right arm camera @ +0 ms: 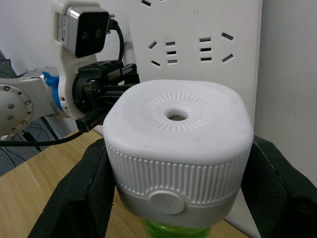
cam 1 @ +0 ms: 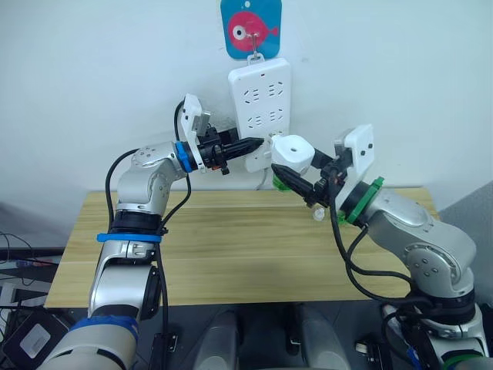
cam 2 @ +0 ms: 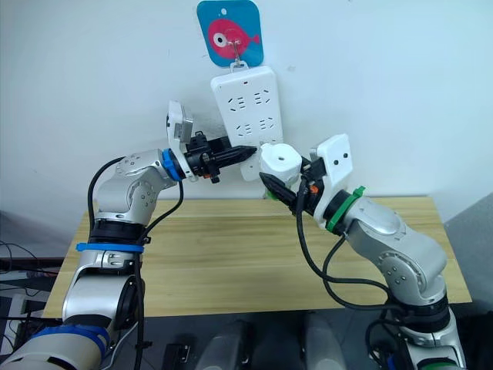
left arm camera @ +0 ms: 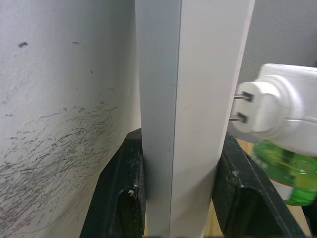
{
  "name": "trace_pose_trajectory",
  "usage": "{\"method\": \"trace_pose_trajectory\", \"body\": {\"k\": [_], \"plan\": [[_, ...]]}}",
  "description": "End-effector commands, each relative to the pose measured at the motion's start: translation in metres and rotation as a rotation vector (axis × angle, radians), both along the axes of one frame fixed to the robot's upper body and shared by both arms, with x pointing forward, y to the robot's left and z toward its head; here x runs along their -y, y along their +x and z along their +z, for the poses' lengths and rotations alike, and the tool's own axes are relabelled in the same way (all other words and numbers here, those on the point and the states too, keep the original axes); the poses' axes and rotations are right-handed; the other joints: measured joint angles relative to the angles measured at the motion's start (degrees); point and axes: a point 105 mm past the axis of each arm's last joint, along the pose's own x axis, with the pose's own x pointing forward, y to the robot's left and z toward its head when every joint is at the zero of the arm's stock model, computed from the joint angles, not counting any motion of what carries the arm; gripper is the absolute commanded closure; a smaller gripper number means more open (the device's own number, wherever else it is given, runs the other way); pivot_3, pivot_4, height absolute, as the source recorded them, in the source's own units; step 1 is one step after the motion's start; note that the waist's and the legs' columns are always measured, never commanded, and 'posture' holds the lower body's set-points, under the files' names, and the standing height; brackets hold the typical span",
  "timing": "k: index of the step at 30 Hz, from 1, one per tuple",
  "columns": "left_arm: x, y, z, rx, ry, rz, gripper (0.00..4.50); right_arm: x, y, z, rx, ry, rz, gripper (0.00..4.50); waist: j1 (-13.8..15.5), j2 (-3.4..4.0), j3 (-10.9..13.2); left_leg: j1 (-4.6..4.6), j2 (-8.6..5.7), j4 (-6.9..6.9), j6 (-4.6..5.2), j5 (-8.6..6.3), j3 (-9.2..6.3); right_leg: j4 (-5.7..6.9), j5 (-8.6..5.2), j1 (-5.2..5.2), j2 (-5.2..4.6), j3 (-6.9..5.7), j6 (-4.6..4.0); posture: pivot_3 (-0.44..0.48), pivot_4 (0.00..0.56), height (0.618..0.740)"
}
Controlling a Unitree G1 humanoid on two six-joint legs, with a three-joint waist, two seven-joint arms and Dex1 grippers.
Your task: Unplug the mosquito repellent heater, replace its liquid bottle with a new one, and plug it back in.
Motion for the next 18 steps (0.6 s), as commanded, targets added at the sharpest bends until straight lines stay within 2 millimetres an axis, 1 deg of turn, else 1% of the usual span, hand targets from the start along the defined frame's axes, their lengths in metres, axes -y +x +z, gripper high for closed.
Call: {"method": "trace_pose_trajectory", "body": {"k": [1, 8, 18], "plan": [[-0.0002, -0.0050, 0.0189, 0.061, -0.028, -0.012, 3.19, 0.0000, 0.0000, 0.0081, 0.042, -0.001, -0.014, 1.37, 0.00, 0.00, 0.00, 0.00, 0.00, 0.00, 0.00, 0.00, 0.00, 0.00, 0.00, 0.00, 0.00, 0.00, 0.00, -0.031, 0.200, 0.740], [-0.0008, -0.0055, 0.0193, 0.064, -0.026, -0.008, 3.19, 0.0053, 0.0034, 0.0015, 0.034, -0.028, -0.039, 1.37, -0.01, 0.00, 0.00, 0.00, 0.00, -0.01, 0.00, 0.00, 0.01, 0.00, 0.00, -0.01, 0.00, 0.00, 0.00, -0.029, 0.208, 0.740], [-0.0006, -0.0071, 0.0178, 0.063, -0.021, -0.005, 3.19, 0.0043, 0.0077, 0.0047, 0.054, -0.027, -0.050, 1.37, -0.04, 0.00, 0.00, 0.00, 0.00, -0.01, 0.00, 0.00, 0.00, 0.01, 0.00, -0.01, 0.00, 0.00, 0.00, -0.026, 0.219, 0.740]]}}
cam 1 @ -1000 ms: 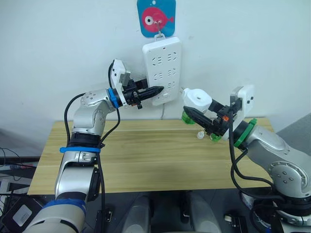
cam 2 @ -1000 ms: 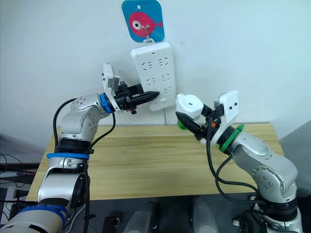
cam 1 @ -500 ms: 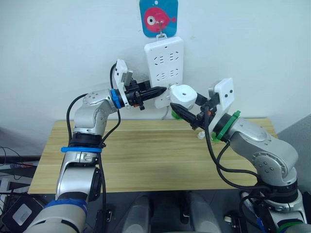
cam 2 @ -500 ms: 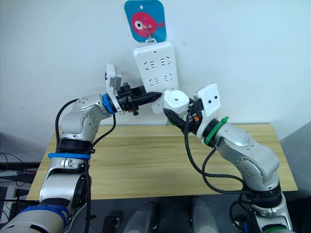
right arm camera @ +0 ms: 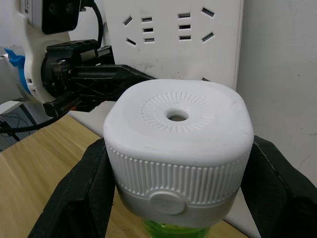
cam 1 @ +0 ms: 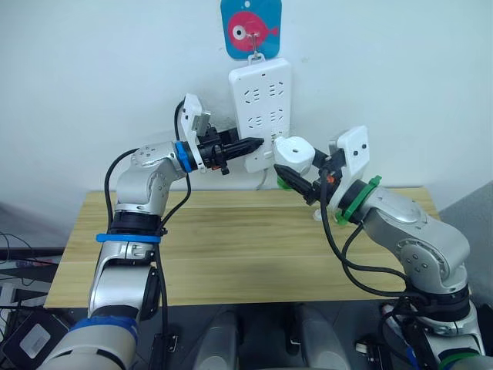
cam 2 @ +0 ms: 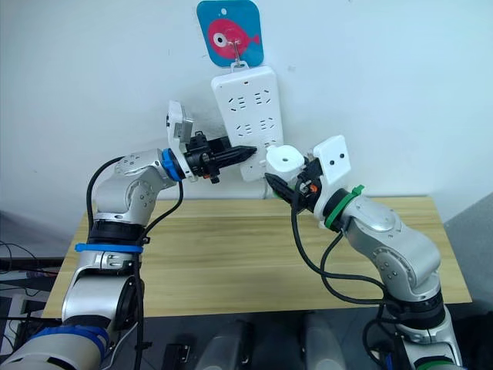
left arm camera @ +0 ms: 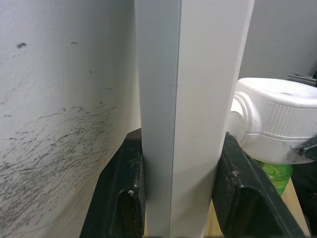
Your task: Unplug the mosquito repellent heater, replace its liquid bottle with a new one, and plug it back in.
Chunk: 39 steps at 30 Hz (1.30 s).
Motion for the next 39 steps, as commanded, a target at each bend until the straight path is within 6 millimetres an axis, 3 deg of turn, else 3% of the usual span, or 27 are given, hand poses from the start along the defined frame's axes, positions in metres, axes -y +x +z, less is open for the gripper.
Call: {"method": "trace_pose_trajectory", "body": {"k": [1, 14, 20, 28, 39], "plan": [[-0.001, -0.006, 0.017, 0.063, -0.027, -0.009, 3.19, -0.001, -0.001, 0.013, 0.061, 0.015, -0.001, 1.37, -0.02, 0.00, 0.00, 0.00, 0.00, 0.00, 0.00, 0.00, 0.00, 0.00, 0.00, 0.00, 0.00, 0.00, 0.00, -0.026, 0.220, 0.740], [0.004, -0.006, 0.015, 0.055, -0.027, -0.022, 3.19, -0.009, 0.014, 0.006, 0.064, -0.026, -0.064, 1.37, -0.26, 0.00, 0.00, 0.05, 0.01, 0.01, 0.00, 0.00, 0.04, 0.02, 0.00, 0.00, 0.00, 0.03, 0.00, -0.032, 0.230, 0.740], [0.005, -0.007, 0.015, 0.055, -0.023, -0.029, 3.19, -0.017, 0.025, 0.014, -0.007, 0.108, -0.095, 1.37, -0.31, 0.00, -0.01, 0.09, 0.10, 0.04, -0.08, 0.09, 0.09, 0.07, 0.06, 0.00, 0.03, 0.03, -0.10, -0.030, 0.232, 0.740], [0.005, -0.008, 0.013, 0.055, -0.022, -0.026, 3.19, -0.020, 0.031, 0.007, 0.075, -0.057, -0.134, 1.37, -0.41, 0.02, -0.02, 0.15, 0.14, 0.04, -0.07, 0.09, 0.18, 0.08, 0.09, -0.01, 0.07, 0.06, -0.15, -0.022, 0.233, 0.740], [0.005, -0.008, 0.011, 0.058, -0.020, -0.019, 3.19, -0.021, 0.034, 0.014, 0.024, 0.050, -0.137, 1.37, -0.73, 0.01, -0.02, 0.19, 0.28, 0.04, -0.12, 0.20, 0.22, 0.12, 0.21, -0.01, 0.15, 0.04, -0.29, -0.024, 0.231, 0.740]]}}
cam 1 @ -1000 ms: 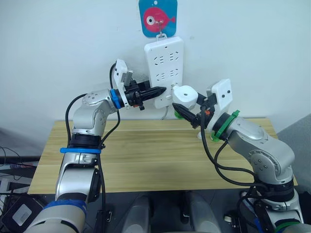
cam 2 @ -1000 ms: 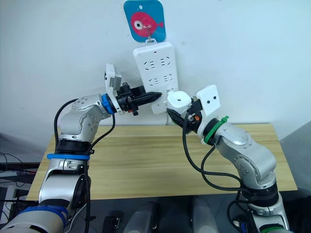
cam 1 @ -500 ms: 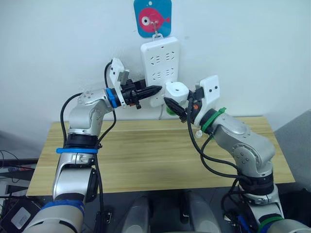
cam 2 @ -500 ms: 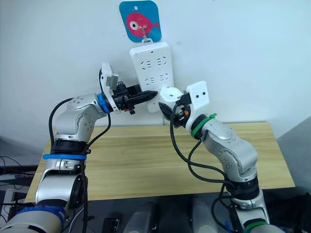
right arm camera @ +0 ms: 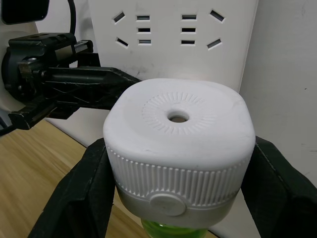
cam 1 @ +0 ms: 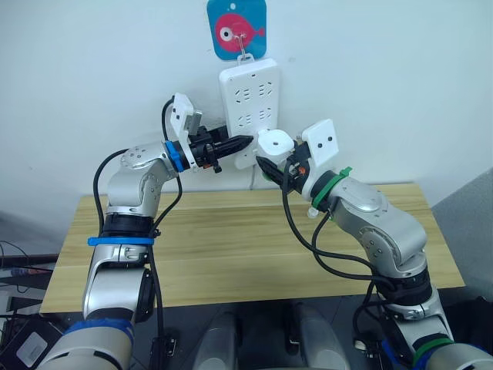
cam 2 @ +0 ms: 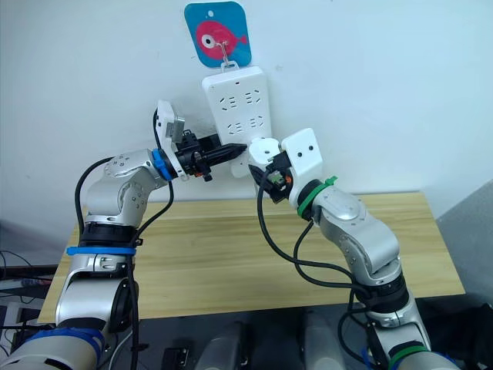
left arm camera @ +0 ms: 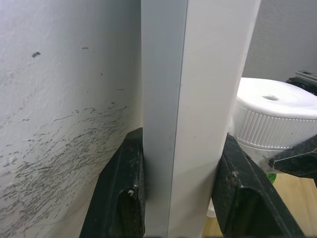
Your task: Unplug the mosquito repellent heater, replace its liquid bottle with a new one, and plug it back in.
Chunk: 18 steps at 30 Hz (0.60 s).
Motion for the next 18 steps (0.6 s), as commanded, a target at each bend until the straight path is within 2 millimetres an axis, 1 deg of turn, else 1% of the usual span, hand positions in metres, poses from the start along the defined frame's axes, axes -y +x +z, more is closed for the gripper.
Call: {"method": "trace_pose_trajectory", "body": {"k": [1, 3, 5, 7, 14, 18], "plan": [[0.018, -0.012, 0.013, 0.053, -0.026, -0.100, 3.19, 0.012, 0.008, 0.014, 0.013, 0.060, -0.064, 1.37, -0.01, 0.00, 0.00, 0.00, 0.01, 0.00, -0.01, 0.01, 0.00, 0.01, 0.00, 0.00, 0.00, 0.00, 0.00, -0.024, 0.230, 0.740], [0.018, -0.011, 0.012, 0.053, -0.023, -0.096, 3.19, 0.013, 0.005, 0.014, 0.022, 0.047, -0.051, 1.37, -0.01, 0.00, 0.00, 0.00, 0.01, 0.00, -0.01, 0.01, -0.01, 0.01, 0.01, 0.00, 0.01, 0.00, -0.01, -0.024, 0.230, 0.740], [0.017, -0.010, 0.011, 0.055, -0.021, -0.088, 3.19, 0.016, -0.002, 0.012, 0.036, 0.016, -0.032, 0.63, 0.12, 0.01, -0.01, -0.01, 0.00, 0.00, -0.01, 0.01, -0.01, 0.00, 0.01, 0.00, 0.00, 0.00, -0.01, -0.023, 0.228, 0.740], [0.016, -0.010, 0.011, 0.056, -0.020, -0.084, 3.19, 0.021, -0.009, 0.009, 0.042, -0.010, -0.021, 0.08, 0.46, 0.00, -0.03, -0.02, -0.02, -0.03, -0.01, 0.01, -0.02, -0.06, 0.01, 0.00, 0.00, 0.00, -0.01, -0.022, 0.227, 0.740], [0.012, -0.008, 0.010, 0.063, -0.014, -0.068, 3.19, 0.041, -0.032, -0.004, 0.003, -0.056, 0.016, 0.03, 0.61, -0.02, -0.04, -0.48, -0.15, -0.23, 0.06, -0.06, -0.15, -0.15, 0.04, -0.43, -0.10, -0.08, 0.05, -0.022, 0.224, 0.740], [0.003, -0.006, 0.009, 0.065, -0.012, -0.023, 3.19, 0.047, -0.045, -0.011, -0.021, -0.080, 0.067, 0.03, 0.58, -0.03, -0.05, -0.56, -0.13, -0.13, 0.06, -0.05, -0.07, -0.13, 0.07, -0.49, -0.10, -0.04, 0.09, -0.022, 0.220, 0.740]]}}
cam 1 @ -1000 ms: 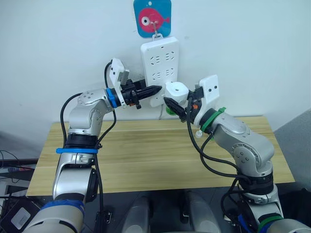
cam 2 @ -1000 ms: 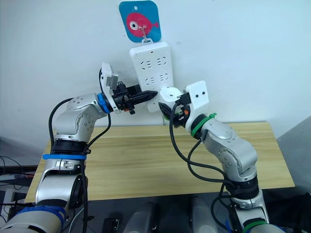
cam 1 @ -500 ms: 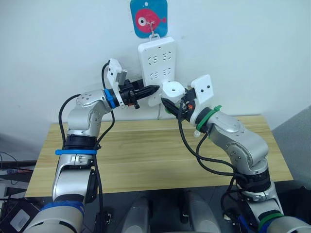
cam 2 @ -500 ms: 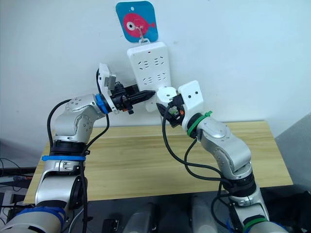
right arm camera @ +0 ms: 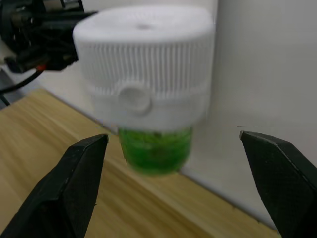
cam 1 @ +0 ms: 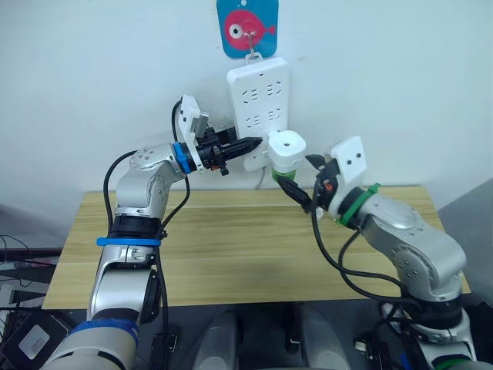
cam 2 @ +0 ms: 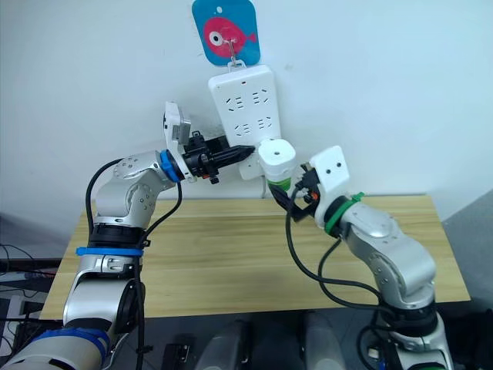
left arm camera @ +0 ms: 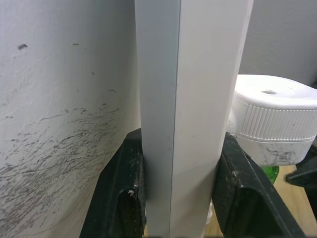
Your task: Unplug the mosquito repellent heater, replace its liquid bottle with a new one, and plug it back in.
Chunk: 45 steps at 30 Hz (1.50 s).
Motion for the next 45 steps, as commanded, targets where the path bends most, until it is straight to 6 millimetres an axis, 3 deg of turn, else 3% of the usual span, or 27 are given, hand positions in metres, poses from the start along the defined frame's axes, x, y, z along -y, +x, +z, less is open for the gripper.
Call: {"method": "trace_pose_trajectory", "body": {"k": [1, 4, 7, 10, 15, 18, 23, 26, 45], "plan": [[-0.010, -0.002, 0.007, 0.037, 0.005, 0.035, 2.84, -0.001, -0.014, 0.012, 0.049, 0.015, 0.066, 0.01, -0.03, 0.00, 0.00, 0.01, 0.01, 0.00, 0.00, 0.01, 0.02, 0.00, 0.00, 0.00, 0.00, 0.00, 0.00, -0.022, 0.219, 0.740], [-0.024, -0.004, 0.003, 0.030, 0.025, 0.069, 1.92, -0.002, -0.013, 0.013, 0.049, 0.045, 0.077, 0.00, -0.38, -0.01, -0.02, 0.13, 0.09, -0.04, 0.00, 0.01, 0.14, 0.04, 0.00, -0.01, 0.03, 0.01, 0.00, -0.009, 0.215, 0.740], [-0.037, -0.006, 0.003, 0.025, 0.028, 0.110, 1.00, -0.007, -0.011, 0.013, 0.040, 0.082, 0.086, 0.61, -0.36, -0.01, -0.03, 0.18, 0.15, -0.10, 0.00, 0.00, 0.17, 0.08, 0.00, -0.05, 0.05, 0.00, 0.00, 0.006, 0.212, 0.740], [-0.051, -0.013, 0.007, 0.031, 0.036, 0.149, 0.12, -0.016, -0.012, 0.014, 0.038, 0.110, 0.119, 1.63, -0.07, -0.01, -0.03, 0.11, 0.15, -0.09, -0.01, 0.00, 0.16, 0.09, 0.00, -0.12, 0.05, 0.00, 0.00, 0.028, 0.210, 0.740], [-0.066, -0.028, 0.005, 0.032, 0.070, 0.181, 0.00, -0.030, -0.015, 0.013, 0.025, 0.137, 0.198, 3.51, 0.10, -0.02, -0.09, 0.08, 0.11, -0.08, -0.01, 0.00, 0.15, 0.05, 0.00, -0.12, 0.02, 0.03, -0.01, 0.046, 0.207, 0.740], [-0.065, -0.042, 0.001, 0.015, 0.088, 0.151, 0.00, -0.040, -0.016, 0.014, 0.028, 0.154, 0.244, 4.49, 0.19, -0.01, -0.13, 0.09, 0.11, -0.08, -0.01, 0.00, 0.15, 0.05, 0.00, -0.12, 0.02, 0.03, -0.01, 0.053, 0.204, 0.740], [-0.045, -0.070, -0.002, -0.010, 0.145, 0.034, 0.00, -0.047, -0.009, 0.015, 0.044, 0.168, 0.230, 4.49, 0.27, -0.01, -0.14, 0.06, 0.12, -0.08, -0.02, 0.01, 0.13, 0.05, 0.00, -0.13, 0.02, 0.03, -0.01, 0.070, 0.206, 0.740], [-0.034, -0.077, -0.003, -0.017, 0.147, -0.004, 0.00, -0.048, -0.001, 0.016, 0.057, 0.175, 0.195, 4.49, 0.58, -0.02, -0.19, 0.06, 0.11, -0.06, -0.02, 0.01, 0.13, 0.05, 0.00, -0.12, 0.02, 0.04, -0.01, 0.069, 0.207, 0.740], [-0.029, -0.076, 0.000, -0.023, 0.158, -0.032, 0.00, -0.064, -0.005, 0.013, 0.045, 0.161, 0.254, 4.49, 0.74, -0.01, -0.22, 0.08, 0.12, -0.07, -0.03, 0.01, 0.16, 0.07, 0.01, -0.15, 0.03, 0.04, -0.01, 0.067, 0.213, 0.740]]}}
